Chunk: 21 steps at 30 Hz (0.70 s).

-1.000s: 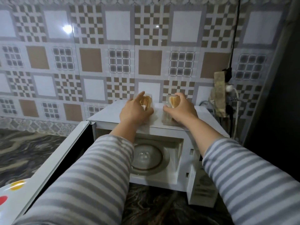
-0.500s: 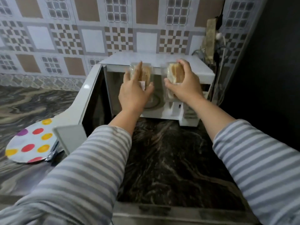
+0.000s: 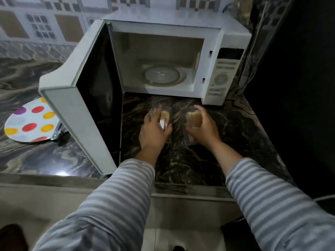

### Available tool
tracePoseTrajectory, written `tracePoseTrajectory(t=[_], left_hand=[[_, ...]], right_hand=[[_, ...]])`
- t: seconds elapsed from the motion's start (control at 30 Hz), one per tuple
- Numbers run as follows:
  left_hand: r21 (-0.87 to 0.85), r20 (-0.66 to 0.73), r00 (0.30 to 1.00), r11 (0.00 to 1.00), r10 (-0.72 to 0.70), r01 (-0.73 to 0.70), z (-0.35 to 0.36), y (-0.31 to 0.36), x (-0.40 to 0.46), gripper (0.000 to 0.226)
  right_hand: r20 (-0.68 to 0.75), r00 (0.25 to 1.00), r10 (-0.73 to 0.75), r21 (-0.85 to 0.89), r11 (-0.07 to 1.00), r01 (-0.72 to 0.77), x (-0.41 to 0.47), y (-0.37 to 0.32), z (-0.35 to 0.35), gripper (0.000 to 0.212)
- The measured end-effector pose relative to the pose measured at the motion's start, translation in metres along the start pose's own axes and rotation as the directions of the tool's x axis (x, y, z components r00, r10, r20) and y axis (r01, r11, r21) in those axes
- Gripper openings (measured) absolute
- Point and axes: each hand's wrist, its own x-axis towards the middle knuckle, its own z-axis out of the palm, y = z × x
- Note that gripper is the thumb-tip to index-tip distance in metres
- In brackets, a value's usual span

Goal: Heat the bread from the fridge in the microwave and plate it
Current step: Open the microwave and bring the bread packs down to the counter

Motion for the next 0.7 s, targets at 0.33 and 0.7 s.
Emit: tracePoseTrajectory(t=[0.33,0.7], left_hand=[[-0.081,0.098,0.993,0.995,0.067,-0.059,0.006,-0.016,0.013,0.079],[-0.140,0.265,0.964,0.988,-0.023,0.062,-0.032,-0.042,-0.004,0.061]], right_hand=[[0.051,0.995,-0.080,-0.368,0.925,0.093,0.009,0.015,0.002,0.076],[0.269,0.771,-0.576,-0.164,0.762,0.627,-0.030,-0.019,0.035,0.016]])
